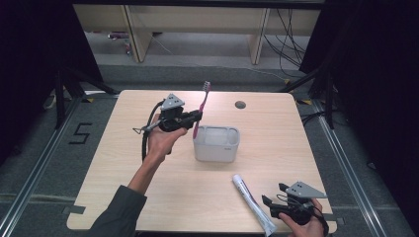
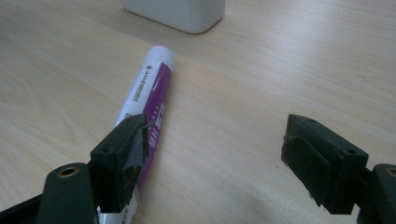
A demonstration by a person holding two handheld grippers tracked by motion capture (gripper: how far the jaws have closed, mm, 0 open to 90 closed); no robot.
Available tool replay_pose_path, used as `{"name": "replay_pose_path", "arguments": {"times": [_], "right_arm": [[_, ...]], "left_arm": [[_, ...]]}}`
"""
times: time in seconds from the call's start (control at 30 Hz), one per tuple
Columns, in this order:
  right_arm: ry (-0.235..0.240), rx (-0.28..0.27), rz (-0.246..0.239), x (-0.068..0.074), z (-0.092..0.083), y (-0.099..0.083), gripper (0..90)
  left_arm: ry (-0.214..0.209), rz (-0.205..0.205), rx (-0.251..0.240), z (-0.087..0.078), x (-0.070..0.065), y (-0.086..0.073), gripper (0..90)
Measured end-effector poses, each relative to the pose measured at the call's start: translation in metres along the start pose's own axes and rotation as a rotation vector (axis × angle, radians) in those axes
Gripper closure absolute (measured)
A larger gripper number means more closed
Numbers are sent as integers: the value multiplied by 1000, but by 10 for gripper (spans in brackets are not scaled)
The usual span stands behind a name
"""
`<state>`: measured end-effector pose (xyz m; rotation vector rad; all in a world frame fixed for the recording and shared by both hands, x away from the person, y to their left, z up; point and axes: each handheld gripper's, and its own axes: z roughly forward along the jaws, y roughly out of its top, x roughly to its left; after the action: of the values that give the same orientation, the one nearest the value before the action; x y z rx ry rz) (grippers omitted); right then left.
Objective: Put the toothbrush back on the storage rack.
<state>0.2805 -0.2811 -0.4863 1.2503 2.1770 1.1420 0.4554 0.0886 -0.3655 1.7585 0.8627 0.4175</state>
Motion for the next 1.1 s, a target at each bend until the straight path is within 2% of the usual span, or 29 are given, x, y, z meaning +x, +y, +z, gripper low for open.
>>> {"name": "replay_pose_path", "arguments": {"times": [0.13,0.17,0.2,0.23,0.27,0.37,0.43,0.53,0.57,0.67,0.7,0.77,0.9,0.93,1.1], "right_arm": [[1,10,23,2,-1,0,236],[0,-1,-4,0,0,0,236],[2,11,26,2,-1,0,236],[4,10,19,2,-1,0,236],[-4,-6,-27,-2,0,0,236],[10,0,-14,-1,0,0,236],[2,-5,-24,-2,0,0,236],[-9,-7,-34,-2,0,0,236],[0,-2,-9,0,0,0,236],[0,3,-2,1,0,0,236],[2,-1,-14,0,0,0,236],[2,-1,-12,0,0,0,236],[2,-1,-13,0,0,0,236],[11,10,4,1,0,0,236],[14,6,-11,0,1,0,235]], "left_arm": [[0,-7,-6,6,0,0,830],[3,-5,-7,8,-1,1,830],[2,-7,-10,9,-1,1,830],[1,-5,-9,11,-2,1,829],[4,-1,-8,12,-2,1,830],[7,-1,-11,16,-3,1,830],[6,-1,-7,18,-3,0,829],[11,-1,-3,22,-1,-4,829],[11,-1,-3,22,-1,-4,829],[18,-2,-6,25,0,-8,829],[18,-3,-11,27,0,-10,829],[21,10,0,28,1,-13,829],[22,-2,-2,31,2,-17,829],[21,3,1,33,3,-20,829],[26,0,10,35,6,-26,828]]}}
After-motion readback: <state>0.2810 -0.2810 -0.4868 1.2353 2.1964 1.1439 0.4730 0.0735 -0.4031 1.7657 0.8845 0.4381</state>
